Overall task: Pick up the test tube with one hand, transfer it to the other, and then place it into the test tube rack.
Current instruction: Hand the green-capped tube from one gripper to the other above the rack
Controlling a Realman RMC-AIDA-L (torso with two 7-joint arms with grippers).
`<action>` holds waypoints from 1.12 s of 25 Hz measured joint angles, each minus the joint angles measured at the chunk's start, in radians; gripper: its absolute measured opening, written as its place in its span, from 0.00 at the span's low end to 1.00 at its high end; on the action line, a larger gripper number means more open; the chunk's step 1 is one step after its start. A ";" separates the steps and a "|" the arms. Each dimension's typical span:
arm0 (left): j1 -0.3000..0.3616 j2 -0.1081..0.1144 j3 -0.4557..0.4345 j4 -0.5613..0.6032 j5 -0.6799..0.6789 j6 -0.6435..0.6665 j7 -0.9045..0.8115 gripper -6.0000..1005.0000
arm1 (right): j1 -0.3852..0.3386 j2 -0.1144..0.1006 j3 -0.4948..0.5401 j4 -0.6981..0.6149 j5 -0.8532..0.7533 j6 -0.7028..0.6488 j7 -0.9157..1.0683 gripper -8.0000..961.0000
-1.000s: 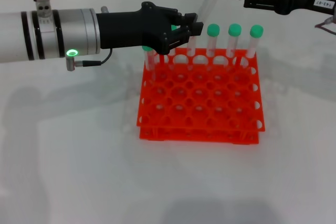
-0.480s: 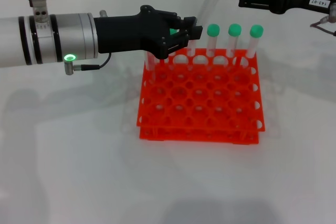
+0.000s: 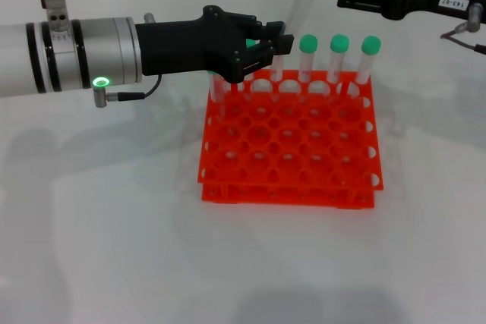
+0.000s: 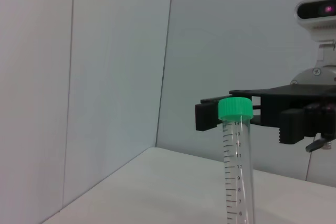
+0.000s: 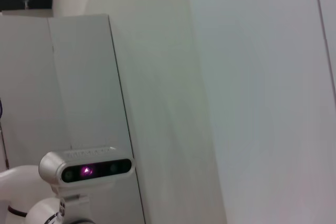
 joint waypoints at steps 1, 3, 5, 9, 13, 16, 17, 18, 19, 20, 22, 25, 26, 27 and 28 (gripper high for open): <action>0.000 0.000 0.000 0.000 0.000 0.000 0.000 0.19 | 0.002 0.000 0.000 0.002 0.003 0.000 -0.001 0.74; 0.000 0.000 0.000 0.000 0.000 0.000 -0.001 0.19 | 0.005 0.000 -0.004 0.005 0.005 -0.001 -0.002 0.73; 0.000 0.000 0.000 0.000 0.000 0.000 0.000 0.19 | 0.010 0.000 -0.009 0.009 0.006 0.000 -0.003 0.72; 0.001 0.000 0.000 0.000 0.000 0.000 0.001 0.19 | 0.022 0.000 -0.010 0.021 0.008 0.000 -0.004 0.71; 0.002 0.000 0.001 0.000 0.000 0.000 -0.001 0.19 | 0.030 0.000 -0.012 0.030 0.015 0.000 -0.005 0.69; 0.003 0.000 0.001 0.000 0.000 0.000 -0.001 0.19 | 0.033 0.000 -0.012 0.035 0.016 0.001 -0.005 0.67; 0.003 0.000 0.001 0.000 0.000 0.000 -0.001 0.19 | 0.034 0.000 -0.012 0.036 0.016 0.001 -0.006 0.67; 0.003 0.000 0.002 0.000 0.000 0.000 -0.002 0.19 | 0.034 0.000 -0.012 0.037 0.016 0.001 -0.006 0.66; 0.003 0.000 0.002 0.000 0.000 0.000 -0.002 0.19 | 0.034 0.000 -0.012 0.037 0.016 0.001 -0.006 0.66; 0.003 0.000 0.001 0.000 0.000 0.000 -0.002 0.19 | 0.035 0.000 -0.012 0.037 0.016 0.003 -0.006 0.65; 0.003 0.000 0.001 0.000 0.000 0.000 -0.002 0.19 | 0.036 0.000 -0.012 0.038 0.016 0.006 -0.006 0.64; 0.003 0.000 0.001 0.000 0.000 0.000 -0.002 0.19 | 0.038 0.000 -0.012 0.039 0.016 0.015 -0.005 0.63; 0.003 0.000 0.001 0.000 0.000 0.000 -0.001 0.19 | 0.038 0.000 -0.013 0.040 0.016 0.018 -0.004 0.62; 0.003 0.000 0.001 0.000 0.000 0.000 -0.001 0.19 | 0.038 0.000 -0.013 0.040 0.016 0.022 -0.003 0.62; 0.003 0.000 0.001 0.000 0.000 0.000 -0.001 0.19 | 0.038 0.000 -0.014 0.040 0.016 0.025 -0.002 0.61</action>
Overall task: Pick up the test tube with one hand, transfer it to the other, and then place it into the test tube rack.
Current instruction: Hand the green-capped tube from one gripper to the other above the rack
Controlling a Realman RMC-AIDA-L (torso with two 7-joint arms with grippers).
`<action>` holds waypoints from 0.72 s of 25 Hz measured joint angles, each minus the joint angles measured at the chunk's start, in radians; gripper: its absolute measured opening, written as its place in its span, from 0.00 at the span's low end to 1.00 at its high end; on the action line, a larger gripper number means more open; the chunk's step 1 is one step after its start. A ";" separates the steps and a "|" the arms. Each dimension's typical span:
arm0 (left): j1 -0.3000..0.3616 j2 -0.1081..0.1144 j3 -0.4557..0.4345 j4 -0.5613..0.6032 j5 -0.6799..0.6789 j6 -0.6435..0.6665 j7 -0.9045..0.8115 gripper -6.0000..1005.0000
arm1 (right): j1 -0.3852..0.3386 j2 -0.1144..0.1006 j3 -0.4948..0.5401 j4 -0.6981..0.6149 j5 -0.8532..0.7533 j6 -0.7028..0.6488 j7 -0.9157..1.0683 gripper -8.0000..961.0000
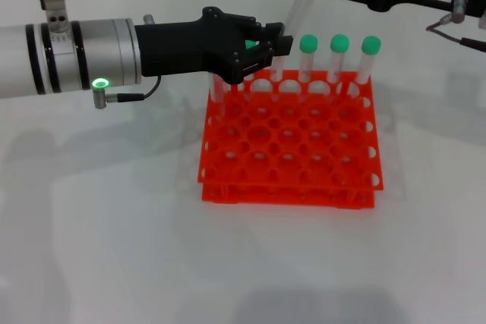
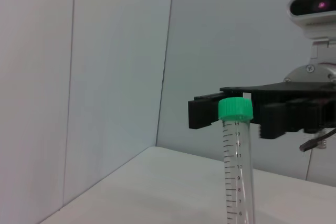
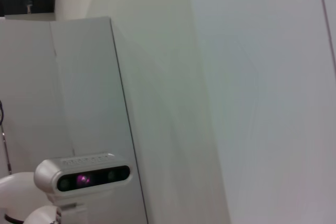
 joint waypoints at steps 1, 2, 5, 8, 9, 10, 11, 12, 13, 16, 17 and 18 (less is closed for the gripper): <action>0.000 0.000 0.000 0.000 0.000 0.000 0.000 0.19 | 0.000 0.000 0.000 0.000 0.000 0.003 0.001 0.61; 0.000 0.000 0.000 0.000 0.000 0.000 0.000 0.19 | 0.000 0.000 0.000 0.000 0.000 0.004 0.001 0.60; 0.000 0.000 0.000 0.000 0.000 0.000 0.000 0.19 | 0.001 0.000 -0.001 0.000 0.000 0.006 0.002 0.53; 0.000 0.000 0.000 0.000 0.000 0.000 0.000 0.19 | 0.003 0.000 -0.001 0.000 0.000 0.007 0.002 0.46; 0.000 0.000 0.000 0.000 0.000 0.000 0.000 0.19 | 0.003 0.000 -0.001 0.000 0.000 0.007 0.002 0.44; 0.000 0.000 0.000 0.000 0.000 0.000 0.001 0.19 | 0.004 0.000 -0.002 0.000 0.000 0.007 0.002 0.42; 0.000 0.000 0.000 0.000 0.000 0.000 0.001 0.19 | 0.004 0.000 -0.002 0.000 0.000 0.007 0.002 0.39; 0.000 0.000 0.000 0.000 0.000 0.000 0.001 0.19 | 0.005 0.000 -0.003 0.000 0.000 0.007 0.003 0.37; 0.000 0.000 0.000 0.000 0.000 0.000 0.001 0.19 | 0.005 0.000 -0.003 0.000 0.000 0.007 0.003 0.35; 0.000 0.000 0.000 0.000 0.000 0.000 0.001 0.19 | 0.007 -0.001 -0.007 0.000 0.000 0.008 0.003 0.31; 0.000 0.000 0.000 0.000 0.000 0.000 0.001 0.19 | 0.008 -0.002 -0.009 0.000 0.000 0.008 0.003 0.30; 0.000 0.000 0.000 0.000 0.001 0.000 0.001 0.19 | 0.008 -0.003 -0.010 0.000 0.000 0.008 0.003 0.28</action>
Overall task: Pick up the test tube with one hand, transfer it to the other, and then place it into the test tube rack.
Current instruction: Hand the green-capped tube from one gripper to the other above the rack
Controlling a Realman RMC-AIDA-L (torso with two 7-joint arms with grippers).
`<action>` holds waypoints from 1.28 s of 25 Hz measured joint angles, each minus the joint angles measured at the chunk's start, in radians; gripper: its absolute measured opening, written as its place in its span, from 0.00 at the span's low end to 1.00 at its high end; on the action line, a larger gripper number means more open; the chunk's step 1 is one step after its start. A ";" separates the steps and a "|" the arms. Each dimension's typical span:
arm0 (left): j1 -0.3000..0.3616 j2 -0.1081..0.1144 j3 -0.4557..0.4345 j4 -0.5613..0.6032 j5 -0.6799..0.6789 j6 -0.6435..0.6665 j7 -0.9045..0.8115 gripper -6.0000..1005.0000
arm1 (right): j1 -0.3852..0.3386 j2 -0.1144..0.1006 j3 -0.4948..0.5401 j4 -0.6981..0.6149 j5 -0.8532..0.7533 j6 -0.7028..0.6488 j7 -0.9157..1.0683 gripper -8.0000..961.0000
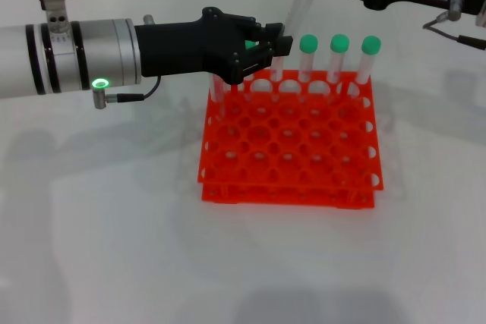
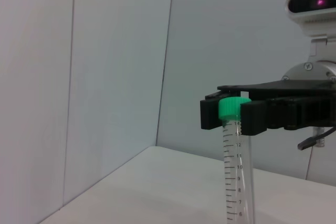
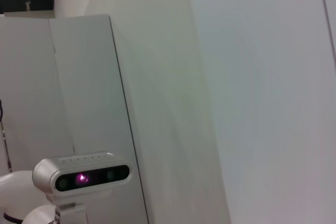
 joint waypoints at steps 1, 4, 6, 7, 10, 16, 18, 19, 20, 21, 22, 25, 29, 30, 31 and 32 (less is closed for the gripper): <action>0.000 0.000 0.000 0.000 0.000 0.000 0.000 0.19 | 0.000 0.000 0.000 0.000 0.000 0.000 0.000 0.28; 0.000 0.000 0.000 0.000 0.000 0.000 0.000 0.19 | 0.001 0.000 0.000 0.000 0.000 0.000 0.000 0.28; 0.000 0.000 0.000 0.000 0.000 0.000 -0.001 0.19 | 0.001 -0.001 0.000 0.000 -0.001 0.000 0.001 0.28; 0.000 0.000 0.000 0.000 0.000 0.000 -0.001 0.19 | 0.001 -0.001 0.000 0.000 -0.001 0.000 0.001 0.28; 0.000 0.000 0.000 0.000 0.001 0.000 -0.001 0.19 | 0.001 -0.002 0.000 0.000 -0.003 -0.001 0.002 0.28; 0.000 0.000 0.018 0.001 0.002 -0.002 -0.005 0.19 | 0.002 -0.002 0.000 0.000 -0.007 -0.003 0.003 0.28; -0.001 0.000 0.031 0.000 0.002 -0.002 -0.008 0.19 | 0.002 -0.002 0.000 0.000 -0.007 -0.002 0.003 0.28; -0.002 0.000 0.036 0.000 0.002 -0.001 -0.010 0.19 | 0.002 -0.002 0.000 0.000 -0.006 -0.002 0.003 0.28; -0.003 0.000 0.039 0.000 0.002 0.000 -0.012 0.19 | 0.002 -0.002 0.000 0.000 -0.006 -0.002 0.003 0.28; -0.003 0.000 0.042 0.001 0.002 0.000 -0.013 0.19 | 0.002 -0.002 0.000 0.000 -0.005 -0.003 0.003 0.28; -0.004 0.000 0.044 0.001 0.002 0.001 -0.013 0.19 | 0.002 -0.002 0.000 0.000 -0.004 -0.003 0.003 0.28; -0.001 0.000 0.052 0.006 0.001 0.002 -0.016 0.19 | 0.002 -0.002 0.000 -0.002 -0.002 -0.004 0.003 0.28; 0.000 0.000 0.052 0.007 -0.006 0.004 -0.040 0.39 | -0.002 -0.002 0.000 -0.006 -0.001 -0.005 0.003 0.28; 0.000 0.000 0.052 0.007 -0.009 0.004 -0.047 0.44 | -0.003 -0.002 0.000 -0.007 -0.001 -0.005 0.003 0.28; 0.001 0.000 0.051 0.008 -0.011 0.004 -0.053 0.48 | -0.004 -0.002 0.000 -0.007 -0.001 -0.006 0.003 0.28; 0.001 0.000 0.051 0.009 -0.011 0.005 -0.058 0.52 | -0.004 -0.002 0.000 -0.007 -0.001 -0.006 0.003 0.28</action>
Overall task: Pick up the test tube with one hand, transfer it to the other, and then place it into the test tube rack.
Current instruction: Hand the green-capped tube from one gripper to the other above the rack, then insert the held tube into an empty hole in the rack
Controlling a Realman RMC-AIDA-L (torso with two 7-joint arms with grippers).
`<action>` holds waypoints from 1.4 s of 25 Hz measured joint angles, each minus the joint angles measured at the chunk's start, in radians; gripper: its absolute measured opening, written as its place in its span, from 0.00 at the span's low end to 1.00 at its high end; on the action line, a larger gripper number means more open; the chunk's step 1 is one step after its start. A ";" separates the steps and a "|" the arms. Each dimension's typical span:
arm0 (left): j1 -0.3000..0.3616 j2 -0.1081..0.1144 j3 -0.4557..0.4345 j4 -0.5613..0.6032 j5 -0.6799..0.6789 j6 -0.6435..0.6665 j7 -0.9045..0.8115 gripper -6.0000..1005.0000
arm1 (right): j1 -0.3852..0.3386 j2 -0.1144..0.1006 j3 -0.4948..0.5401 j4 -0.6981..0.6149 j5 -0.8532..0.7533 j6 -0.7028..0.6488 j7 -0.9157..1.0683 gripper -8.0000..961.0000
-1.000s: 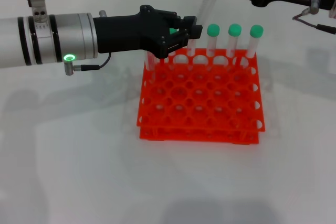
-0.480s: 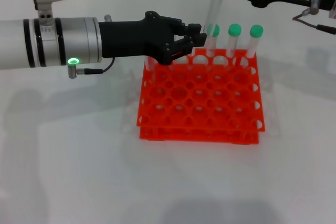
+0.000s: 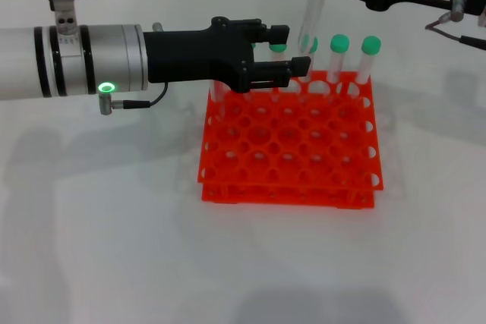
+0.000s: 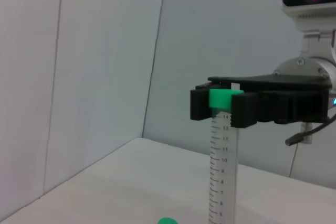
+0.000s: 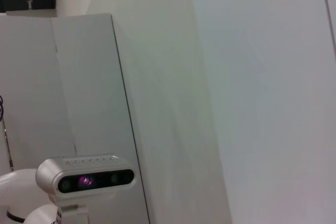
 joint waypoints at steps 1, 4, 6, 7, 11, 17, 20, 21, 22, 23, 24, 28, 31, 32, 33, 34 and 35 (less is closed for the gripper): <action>0.000 0.000 0.000 0.001 0.000 0.000 -0.007 0.56 | 0.000 0.000 0.000 0.000 0.000 -0.001 0.000 0.28; 0.001 0.000 -0.001 0.002 0.000 0.000 -0.020 0.67 | -0.001 0.000 0.001 -0.001 0.001 -0.002 0.000 0.28; 0.009 0.000 -0.003 0.014 -0.001 -0.003 -0.034 0.75 | -0.001 0.000 0.001 -0.002 0.001 -0.003 0.000 0.28; 0.009 0.000 -0.003 0.014 -0.001 -0.003 -0.034 0.78 | -0.001 0.000 0.001 -0.002 0.001 -0.003 0.000 0.28; 0.055 0.000 0.000 0.103 0.002 0.000 -0.100 0.83 | -0.001 0.002 0.004 -0.003 0.001 -0.004 0.000 0.28; 0.134 0.004 0.001 0.256 0.015 0.018 -0.244 0.86 | -0.003 0.002 0.007 -0.003 0.001 -0.003 0.000 0.28; 0.178 0.005 0.002 0.354 0.034 0.042 -0.339 0.87 | -0.003 0.001 0.008 0.000 0.001 -0.003 0.000 0.28; 0.196 0.006 0.002 0.392 0.044 0.052 -0.380 0.87 | -0.004 0.001 0.008 0.001 0.001 -0.003 0.000 0.28; 0.206 0.006 0.002 0.412 0.050 0.058 -0.403 0.87 | -0.004 0.001 0.008 0.004 0.001 -0.001 -0.002 0.28; 0.226 0.009 0.000 0.449 0.063 0.070 -0.444 0.87 | -0.006 0.001 0.009 0.005 0.001 0.001 -0.002 0.28; 0.236 0.010 -0.002 0.468 0.072 0.079 -0.467 0.87 | -0.008 0.001 0.009 0.005 0.001 0.002 -0.003 0.28; 0.284 0.023 -0.007 0.536 0.109 0.117 -0.547 0.87 | -0.033 0.004 0.009 0.003 0.012 0.006 -0.006 0.28; 0.325 0.038 -0.008 0.576 0.116 0.123 -0.571 0.87 | -0.050 0.005 0.007 0.004 0.026 0.007 -0.008 0.28; 0.342 0.043 -0.008 0.590 0.117 0.124 -0.573 0.87 | -0.052 0.005 0.006 0.005 0.027 0.008 -0.008 0.28; 0.365 0.049 -0.011 0.605 0.119 0.126 -0.573 0.87 | -0.054 0.007 0.005 0.007 0.028 0.009 -0.008 0.28; 0.377 0.054 -0.016 0.613 0.123 0.127 -0.572 0.87 | -0.054 0.009 0.002 0.008 0.028 0.011 -0.009 0.28; 0.391 0.059 -0.025 0.619 0.130 0.130 -0.569 0.87 | -0.054 0.011 -0.002 0.009 0.028 0.014 -0.009 0.28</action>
